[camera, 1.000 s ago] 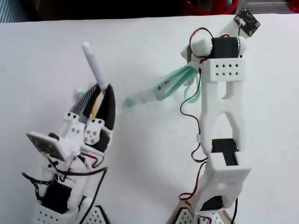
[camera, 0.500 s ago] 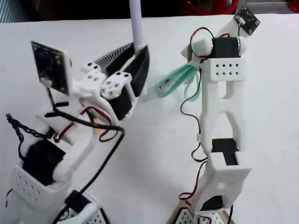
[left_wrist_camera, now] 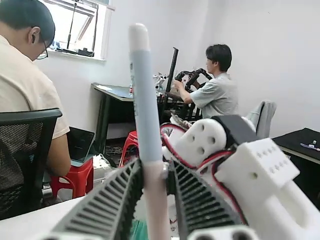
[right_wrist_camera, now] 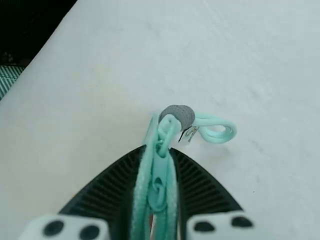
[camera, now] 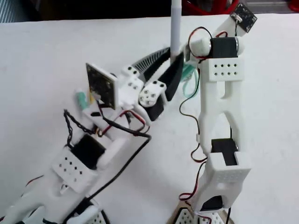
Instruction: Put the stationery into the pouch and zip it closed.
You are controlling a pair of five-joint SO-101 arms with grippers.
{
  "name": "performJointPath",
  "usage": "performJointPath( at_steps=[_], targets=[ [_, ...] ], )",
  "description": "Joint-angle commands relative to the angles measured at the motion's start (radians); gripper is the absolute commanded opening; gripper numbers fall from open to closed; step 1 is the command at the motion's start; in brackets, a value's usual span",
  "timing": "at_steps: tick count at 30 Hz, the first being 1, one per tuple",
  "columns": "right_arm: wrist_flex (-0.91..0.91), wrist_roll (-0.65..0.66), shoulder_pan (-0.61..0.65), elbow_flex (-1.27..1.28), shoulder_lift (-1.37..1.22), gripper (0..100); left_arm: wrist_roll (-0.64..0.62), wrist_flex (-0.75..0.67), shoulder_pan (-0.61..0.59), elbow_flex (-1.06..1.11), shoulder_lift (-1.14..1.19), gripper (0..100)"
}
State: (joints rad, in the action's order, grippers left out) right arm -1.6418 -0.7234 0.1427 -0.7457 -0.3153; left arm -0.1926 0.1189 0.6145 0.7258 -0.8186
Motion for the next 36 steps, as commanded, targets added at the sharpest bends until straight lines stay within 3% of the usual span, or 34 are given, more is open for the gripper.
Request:
performJointPath(
  at_steps=[1,17,24,28,33,36],
  targets=[
    [0.008,0.015,0.016,-0.002,0.019,1.7,0.071,-0.106,-0.021,0.057,-0.004,4],
    [0.015,0.015,0.022,-0.012,-0.062,1.7,0.216,-0.407,-0.039,0.288,-0.004,4],
    [0.015,0.017,0.018,-0.012,-0.064,1.7,0.218,-0.433,-0.061,0.282,0.104,4],
    [0.038,0.048,0.015,-0.011,-0.073,1.7,0.219,-0.529,-0.065,0.288,0.179,4],
    [0.039,0.071,-0.007,-0.011,-0.07,1.7,0.354,-0.535,-0.051,0.301,0.18,4],
    [0.039,0.072,-0.022,-0.012,-0.064,1.7,0.365,-0.539,-0.047,0.345,0.18,6]
  ],
)
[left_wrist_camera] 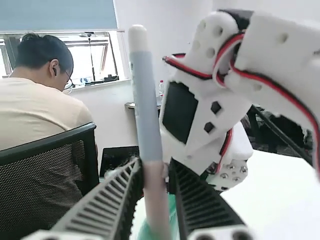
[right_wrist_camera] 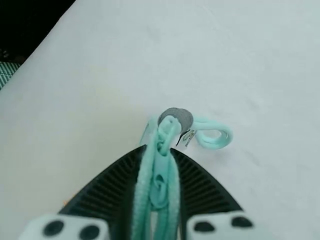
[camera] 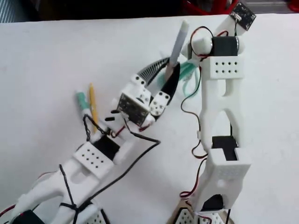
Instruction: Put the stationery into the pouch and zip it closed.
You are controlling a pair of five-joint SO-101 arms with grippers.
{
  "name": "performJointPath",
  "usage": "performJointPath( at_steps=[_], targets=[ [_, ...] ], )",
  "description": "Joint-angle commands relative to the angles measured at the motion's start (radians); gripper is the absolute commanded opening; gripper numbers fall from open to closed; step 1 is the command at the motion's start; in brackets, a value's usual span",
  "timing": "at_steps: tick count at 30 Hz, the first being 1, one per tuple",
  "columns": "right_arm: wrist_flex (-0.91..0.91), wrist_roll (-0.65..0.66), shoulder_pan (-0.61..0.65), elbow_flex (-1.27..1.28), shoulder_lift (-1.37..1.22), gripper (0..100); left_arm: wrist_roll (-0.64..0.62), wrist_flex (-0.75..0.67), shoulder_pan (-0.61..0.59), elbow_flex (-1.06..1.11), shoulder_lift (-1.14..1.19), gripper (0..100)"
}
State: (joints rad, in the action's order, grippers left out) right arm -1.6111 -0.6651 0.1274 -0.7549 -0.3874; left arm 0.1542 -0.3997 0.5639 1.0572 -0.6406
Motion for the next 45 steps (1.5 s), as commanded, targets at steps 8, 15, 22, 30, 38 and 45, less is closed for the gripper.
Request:
performJointPath(
  at_steps=[8,15,22,30,38,45],
  targets=[
    [0.038,0.014,-0.008,-0.003,0.001,1.7,0.018,0.04,-0.004,0.109,-0.111,14],
    [0.054,0.014,-0.001,-0.003,-0.001,1.7,0.011,0.474,0.012,0.115,-0.535,16],
    [0.054,0.012,0.018,-0.003,0.008,1.7,0.009,0.537,-0.004,0.149,-0.492,17],
    [0.051,0.012,0.033,-0.003,0.007,1.7,0.012,0.373,-0.012,0.146,-0.232,17],
    [0.047,0.014,0.035,-0.003,0.004,1.7,-0.028,0.345,-0.079,-0.046,0.048,19],
    [0.047,0.043,0.027,-0.003,0.008,1.7,-0.052,0.339,-0.099,-0.118,0.131,19]
  ],
)
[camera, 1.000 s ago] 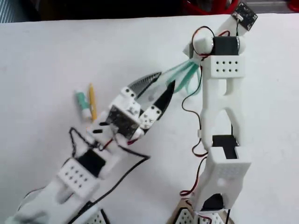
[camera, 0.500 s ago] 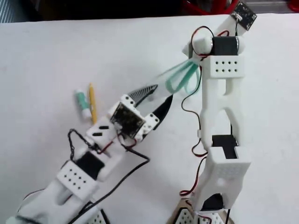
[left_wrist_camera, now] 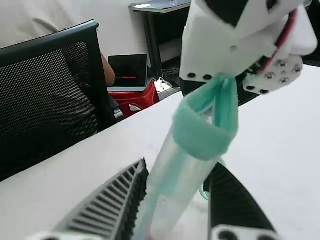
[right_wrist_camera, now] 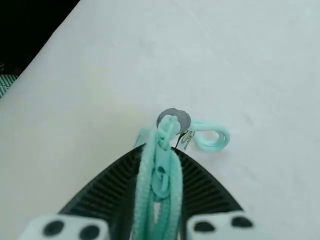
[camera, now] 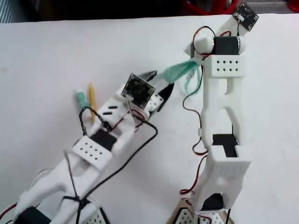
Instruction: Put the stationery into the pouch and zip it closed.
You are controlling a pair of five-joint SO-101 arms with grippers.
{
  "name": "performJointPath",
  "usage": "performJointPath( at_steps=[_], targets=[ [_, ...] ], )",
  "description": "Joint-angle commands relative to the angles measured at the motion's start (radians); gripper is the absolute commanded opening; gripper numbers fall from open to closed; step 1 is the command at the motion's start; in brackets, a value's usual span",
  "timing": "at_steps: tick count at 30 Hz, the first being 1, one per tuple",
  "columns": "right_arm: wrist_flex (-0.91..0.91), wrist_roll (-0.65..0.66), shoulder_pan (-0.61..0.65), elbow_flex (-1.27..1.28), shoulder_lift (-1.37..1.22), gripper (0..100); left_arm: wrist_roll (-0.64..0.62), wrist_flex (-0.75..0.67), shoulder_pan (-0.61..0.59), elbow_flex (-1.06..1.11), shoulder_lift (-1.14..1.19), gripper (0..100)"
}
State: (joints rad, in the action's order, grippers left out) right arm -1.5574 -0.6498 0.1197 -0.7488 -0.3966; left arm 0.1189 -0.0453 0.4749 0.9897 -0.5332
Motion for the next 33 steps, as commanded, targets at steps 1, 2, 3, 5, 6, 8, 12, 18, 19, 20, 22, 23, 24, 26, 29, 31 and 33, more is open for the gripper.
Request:
performJointPath(
  at_steps=[1,2,3,5,6,8,12,18,19,20,22,23,24,26,29,31,33],
  targets=[
    [-0.007,0.031,0.035,-0.009,0.018,1.7,-0.017,-0.017,-0.019,-0.052,0.024,19],
    [-0.008,0.034,0.035,-0.009,0.018,1.7,-0.017,-0.018,-0.027,-0.054,0.024,19],
    [-0.008,0.034,0.035,-0.009,0.018,1.7,-0.017,-0.029,-0.03,-0.063,0.027,19],
    [-0.013,0.043,0.036,-0.009,0.018,1.7,-0.011,-0.043,-0.028,-0.064,0.03,19],
    [-0.013,0.055,0.038,-0.009,0.018,1.7,-0.011,-0.044,-0.024,-0.068,0.031,19],
    [-0.013,0.068,0.041,-0.009,0.018,1.7,-0.009,-0.043,-0.018,-0.072,0.031,19],
    [-0.007,0.101,0.036,-0.009,0.019,1.7,-0.017,-0.043,-0.016,-0.072,0.031,16],
    [-0.018,0.21,0.039,-0.044,0.019,1.7,-0.009,-0.049,-0.01,-0.074,0.024,2],
    [-0.027,0.239,0.035,-0.061,0.019,1.8,-0.011,-0.068,-0.013,-0.074,0.024,3],
    [-0.031,0.281,0.033,-0.074,0.019,1.8,-0.015,-0.092,-0.019,-0.072,0.024,3],
    [-0.041,0.385,0.033,-0.121,0.019,1.8,-0.017,-0.124,-0.035,-0.069,0.024,2],
    [-0.058,0.45,0.033,-0.152,0.019,1.8,-0.018,-0.13,-0.041,-0.069,0.024,2],
    [-0.082,0.519,0.033,-0.193,0.021,1.8,-0.018,-0.13,-0.045,-0.069,0.024,2],
    [-0.148,0.646,0.033,-0.302,0.024,1.9,-0.018,-0.13,-0.051,-0.069,0.024,2],
    [-0.165,0.72,0.033,-0.394,0.065,5.7,-0.018,-0.13,-0.053,-0.068,0.024,2],
    [-0.163,0.726,0.041,-0.394,0.116,13.8,-0.018,-0.13,-0.053,-0.068,0.024,2],
    [-0.163,0.729,0.062,-0.37,0.165,22.2,-0.018,-0.13,-0.053,-0.068,0.024,2]
  ],
)
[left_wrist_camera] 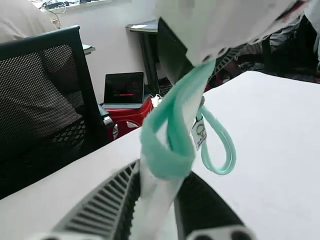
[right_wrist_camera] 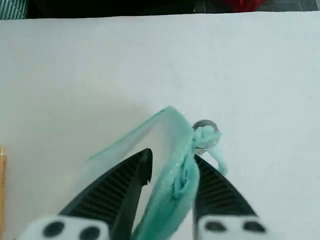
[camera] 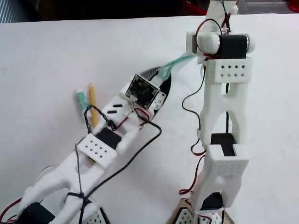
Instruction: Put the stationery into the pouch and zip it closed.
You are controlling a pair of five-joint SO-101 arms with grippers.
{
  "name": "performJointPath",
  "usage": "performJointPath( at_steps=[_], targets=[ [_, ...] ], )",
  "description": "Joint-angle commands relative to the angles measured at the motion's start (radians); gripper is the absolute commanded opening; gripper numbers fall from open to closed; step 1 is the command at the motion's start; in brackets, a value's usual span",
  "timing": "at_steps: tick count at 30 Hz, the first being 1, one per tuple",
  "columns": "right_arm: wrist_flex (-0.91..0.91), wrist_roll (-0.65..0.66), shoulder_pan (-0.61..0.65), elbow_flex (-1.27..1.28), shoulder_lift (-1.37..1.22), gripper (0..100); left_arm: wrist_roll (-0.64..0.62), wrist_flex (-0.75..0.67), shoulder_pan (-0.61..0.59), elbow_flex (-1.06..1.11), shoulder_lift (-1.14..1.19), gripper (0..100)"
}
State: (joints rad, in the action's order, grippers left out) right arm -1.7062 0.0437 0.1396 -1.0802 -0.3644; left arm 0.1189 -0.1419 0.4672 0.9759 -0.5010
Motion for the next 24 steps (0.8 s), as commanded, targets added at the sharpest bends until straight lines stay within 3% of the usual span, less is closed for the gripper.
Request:
performJointPath(
  at_steps=[1,12,16,21,24],
  targets=[
    [-0.015,0.037,0.05,-0.018,0.156,24.9,-0.018,-0.034,-0.045,-0.054,-0.008,2],
    [-0.015,0.054,0.153,0.304,0.343,25.8,-0.021,-0.038,-0.087,-0.06,-0.008,2],
    [-0.013,0.08,0.147,0.313,0.433,25.8,-0.098,-0.035,-0.134,-0.061,-0.01,2],
    [-0.013,0.324,0.127,0.334,0.576,25.5,-0.149,0.015,-0.159,-0.075,-0.012,2],
    [-0.013,0.496,0.074,0.396,0.657,25.5,-0.152,0.183,-0.15,-0.158,-0.012,2]
  ],
)
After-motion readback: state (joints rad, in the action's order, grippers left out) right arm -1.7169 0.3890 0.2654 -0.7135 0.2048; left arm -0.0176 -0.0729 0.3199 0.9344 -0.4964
